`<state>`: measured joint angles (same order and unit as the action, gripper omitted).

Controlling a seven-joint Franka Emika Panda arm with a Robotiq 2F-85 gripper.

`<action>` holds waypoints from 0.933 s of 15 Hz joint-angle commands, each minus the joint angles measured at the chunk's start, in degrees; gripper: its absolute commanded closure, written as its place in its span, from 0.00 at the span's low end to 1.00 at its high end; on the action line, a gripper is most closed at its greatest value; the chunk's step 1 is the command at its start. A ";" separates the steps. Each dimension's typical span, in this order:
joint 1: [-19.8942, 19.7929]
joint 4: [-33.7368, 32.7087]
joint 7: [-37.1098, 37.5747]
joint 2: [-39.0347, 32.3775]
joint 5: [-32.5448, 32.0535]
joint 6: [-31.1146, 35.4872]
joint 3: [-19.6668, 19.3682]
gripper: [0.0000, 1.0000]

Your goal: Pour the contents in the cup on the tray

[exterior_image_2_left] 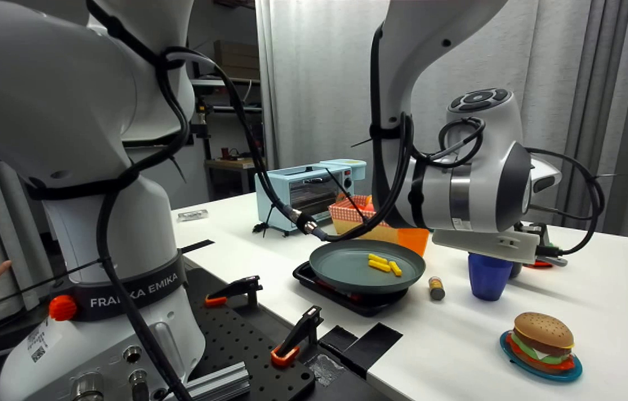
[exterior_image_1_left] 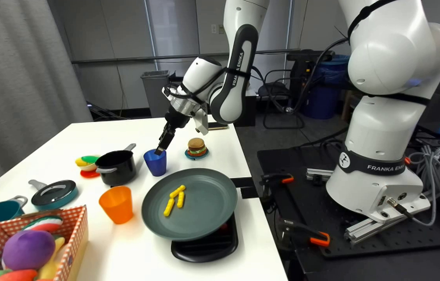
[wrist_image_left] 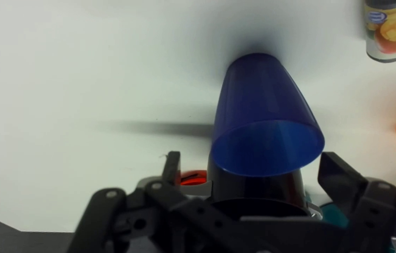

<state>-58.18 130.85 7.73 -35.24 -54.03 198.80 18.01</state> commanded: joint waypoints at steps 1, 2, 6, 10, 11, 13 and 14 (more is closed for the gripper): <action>-1.28 -0.33 -0.39 -0.83 -1.64 -0.59 0.80 0.00; -1.31 -0.30 -0.39 -0.95 -1.66 -0.56 0.83 0.00; -1.19 -0.52 -0.63 -1.52 -1.56 -0.54 0.43 0.00; -0.97 -0.81 -1.01 -2.27 -1.39 -0.56 -0.21 0.00; -0.90 -0.90 -1.13 -2.48 -1.32 -0.58 -0.37 0.00; -0.90 -1.03 -1.35 -2.86 -1.28 -0.66 -0.46 0.00; -0.86 -1.07 -1.38 -2.99 -1.22 -0.69 -0.49 0.00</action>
<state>-58.18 130.88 6.99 -37.02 -54.03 198.77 17.22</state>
